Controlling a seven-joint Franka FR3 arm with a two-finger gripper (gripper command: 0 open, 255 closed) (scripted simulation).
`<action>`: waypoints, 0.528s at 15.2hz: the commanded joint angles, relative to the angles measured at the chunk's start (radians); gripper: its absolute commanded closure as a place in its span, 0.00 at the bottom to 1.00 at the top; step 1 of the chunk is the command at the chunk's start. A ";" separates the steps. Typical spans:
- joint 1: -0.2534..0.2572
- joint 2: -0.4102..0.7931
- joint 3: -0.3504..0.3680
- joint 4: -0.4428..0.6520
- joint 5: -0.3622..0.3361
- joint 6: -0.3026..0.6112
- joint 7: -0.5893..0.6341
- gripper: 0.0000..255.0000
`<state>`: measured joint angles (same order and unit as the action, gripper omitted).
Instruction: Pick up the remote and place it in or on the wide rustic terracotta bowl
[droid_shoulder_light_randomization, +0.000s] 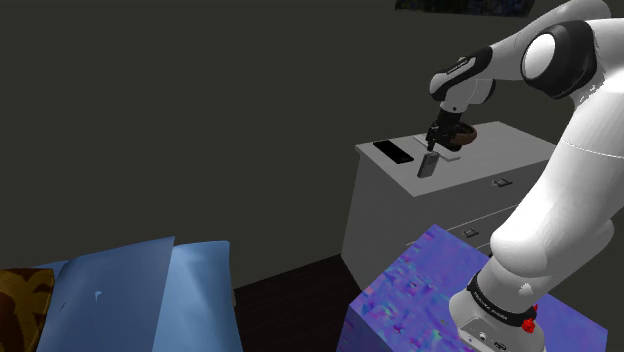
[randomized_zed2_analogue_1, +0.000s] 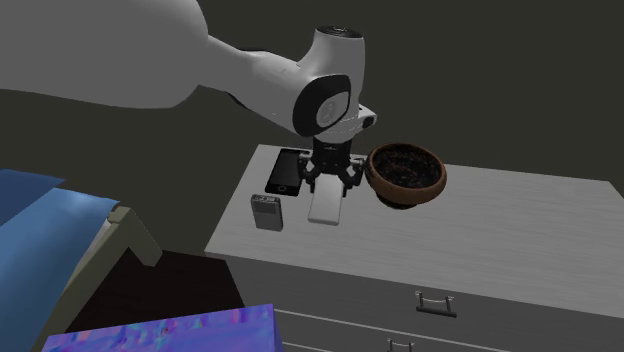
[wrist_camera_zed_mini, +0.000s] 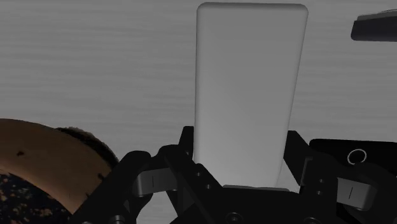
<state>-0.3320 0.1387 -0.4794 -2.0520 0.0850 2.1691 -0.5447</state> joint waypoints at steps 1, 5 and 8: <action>0.001 -0.012 -0.002 0.012 -0.008 -0.022 0.004 1.00; 0.004 -0.036 -0.004 0.040 -0.023 -0.072 0.015 1.00; 0.005 -0.052 -0.004 0.064 -0.032 -0.109 0.022 1.00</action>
<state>-0.3272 0.0894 -0.4838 -1.9984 0.0544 2.0726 -0.5246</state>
